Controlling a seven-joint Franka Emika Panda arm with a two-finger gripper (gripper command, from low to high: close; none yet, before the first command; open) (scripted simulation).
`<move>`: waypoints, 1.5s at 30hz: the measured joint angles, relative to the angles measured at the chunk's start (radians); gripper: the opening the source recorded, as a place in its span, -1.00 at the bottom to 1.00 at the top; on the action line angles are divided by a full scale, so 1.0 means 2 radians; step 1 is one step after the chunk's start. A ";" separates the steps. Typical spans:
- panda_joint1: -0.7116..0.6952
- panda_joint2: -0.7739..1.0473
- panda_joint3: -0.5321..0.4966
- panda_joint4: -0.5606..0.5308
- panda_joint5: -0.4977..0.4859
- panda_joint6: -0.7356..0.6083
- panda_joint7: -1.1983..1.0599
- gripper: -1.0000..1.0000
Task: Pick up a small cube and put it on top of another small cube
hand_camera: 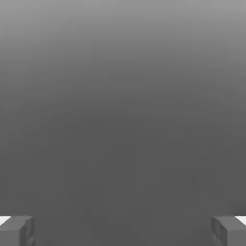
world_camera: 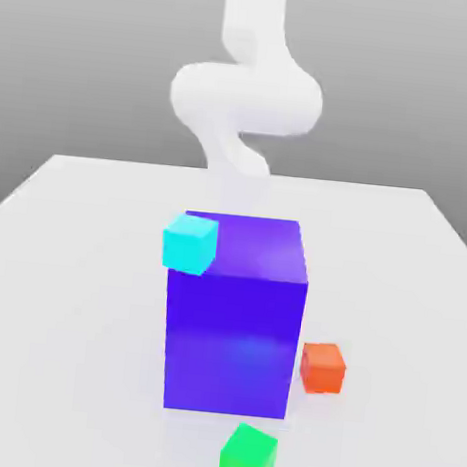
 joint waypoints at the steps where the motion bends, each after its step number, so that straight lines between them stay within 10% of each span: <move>1: 0.007 0.020 0.000 0.005 0.006 0.002 -0.002 0.00; 17: 0.086 0.311 0.045 0.086 0.054 0.039 -0.003 0.00; 38: 0.222 0.685 0.048 0.188 -0.068 0.124 0.111 0.00; 39: 0.223 0.700 0.046 0.191 -0.070 0.134 0.113 -1.00; 45: 0.224 0.707 0.045 0.193 -0.070 0.140 0.112 -1.00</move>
